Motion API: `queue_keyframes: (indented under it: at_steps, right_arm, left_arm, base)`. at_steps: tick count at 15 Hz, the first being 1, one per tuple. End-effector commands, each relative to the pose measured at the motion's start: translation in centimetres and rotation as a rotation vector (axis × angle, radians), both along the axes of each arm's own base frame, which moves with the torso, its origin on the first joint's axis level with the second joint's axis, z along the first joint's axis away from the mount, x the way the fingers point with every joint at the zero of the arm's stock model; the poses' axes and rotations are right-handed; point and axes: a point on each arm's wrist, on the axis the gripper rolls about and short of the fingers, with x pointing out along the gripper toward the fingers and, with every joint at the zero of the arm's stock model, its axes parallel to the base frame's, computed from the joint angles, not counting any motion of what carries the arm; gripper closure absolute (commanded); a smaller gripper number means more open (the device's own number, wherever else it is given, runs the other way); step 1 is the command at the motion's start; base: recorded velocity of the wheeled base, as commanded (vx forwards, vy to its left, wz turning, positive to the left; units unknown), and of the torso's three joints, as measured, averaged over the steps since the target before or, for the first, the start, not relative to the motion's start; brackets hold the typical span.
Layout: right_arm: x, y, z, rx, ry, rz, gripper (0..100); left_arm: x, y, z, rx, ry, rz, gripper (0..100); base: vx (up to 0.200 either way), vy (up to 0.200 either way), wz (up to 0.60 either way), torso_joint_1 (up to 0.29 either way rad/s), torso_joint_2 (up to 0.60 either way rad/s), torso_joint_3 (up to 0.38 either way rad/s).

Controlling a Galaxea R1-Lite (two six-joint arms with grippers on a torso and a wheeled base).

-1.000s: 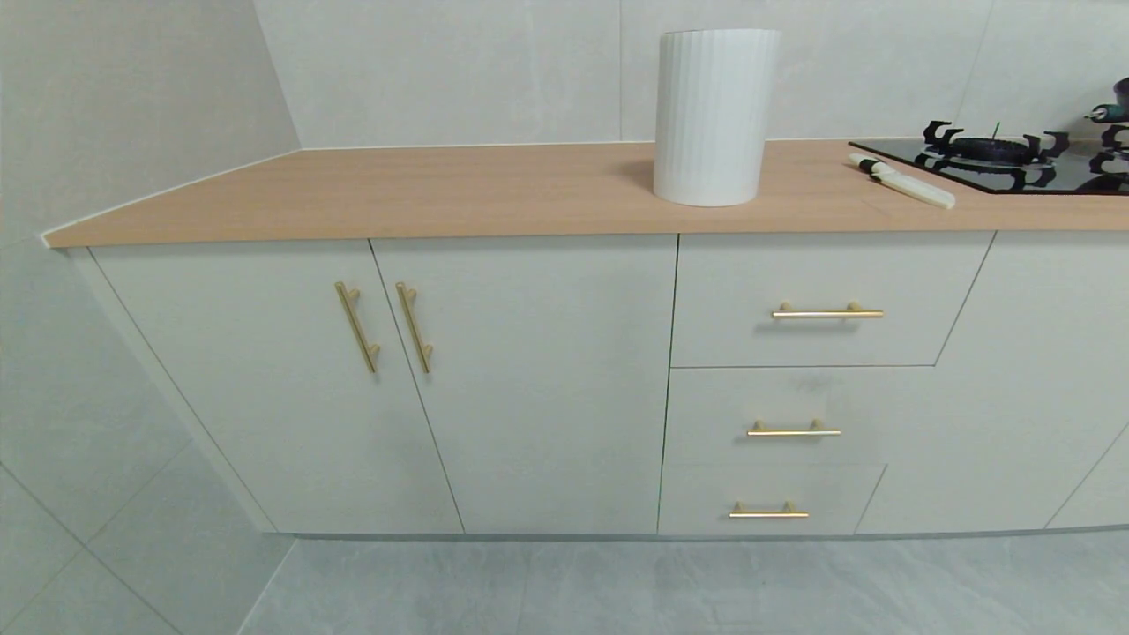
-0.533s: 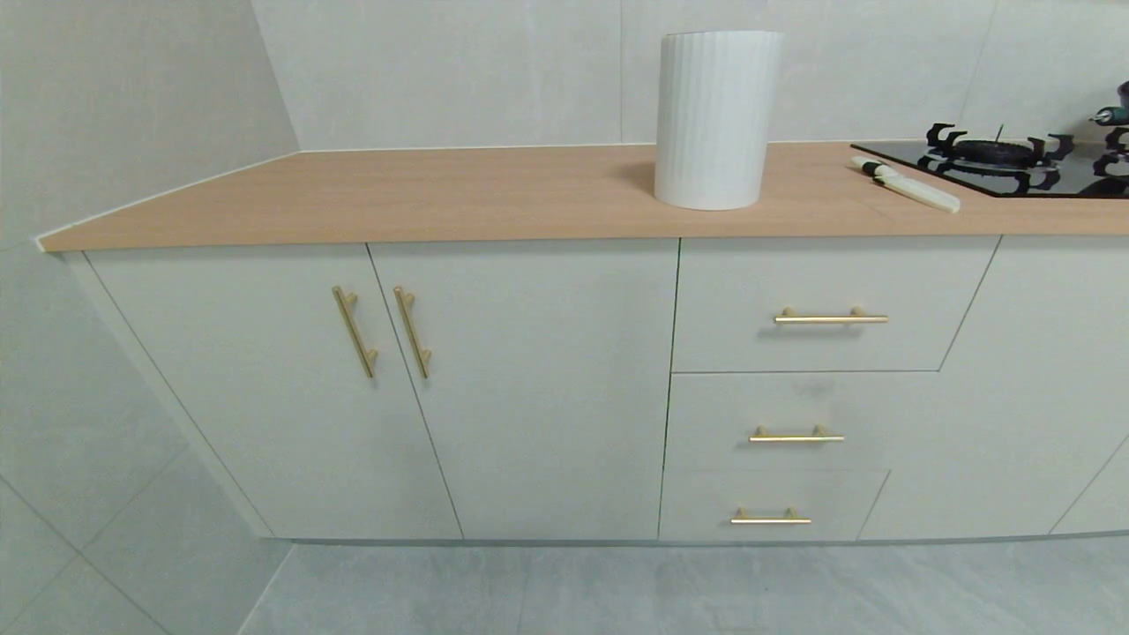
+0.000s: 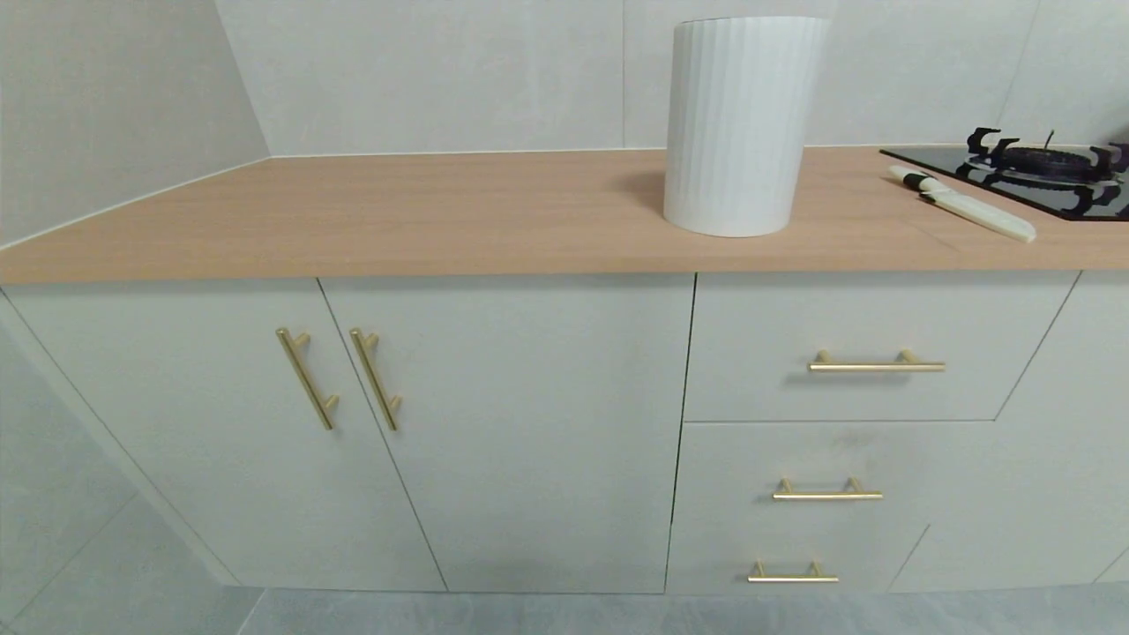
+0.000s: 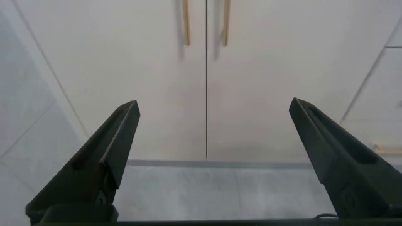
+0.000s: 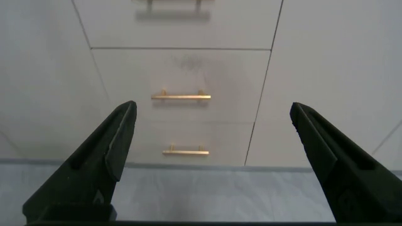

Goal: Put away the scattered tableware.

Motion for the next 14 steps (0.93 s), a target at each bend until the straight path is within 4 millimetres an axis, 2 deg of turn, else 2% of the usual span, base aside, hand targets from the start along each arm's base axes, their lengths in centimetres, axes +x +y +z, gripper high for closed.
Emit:
queue_keyframes:
  at_steps: [1,14]
  right_arm:
    - [0.02,0.00,0.01,0.000,0.002,0.001,0]
    - [0.01,0.00,0.00,0.000,0.001,0.001,0]
  left_arm:
    - [0.01,0.00,-0.02,0.001,0.001,0.001,0]
    - [0.01,0.00,-0.02,-0.001,0.001,0.001,0]
  base:
    - [0.200,0.000,0.00,0.007,0.00,-0.007]
    - [0.000,0.000,-0.05,0.000,0.00,0.000]
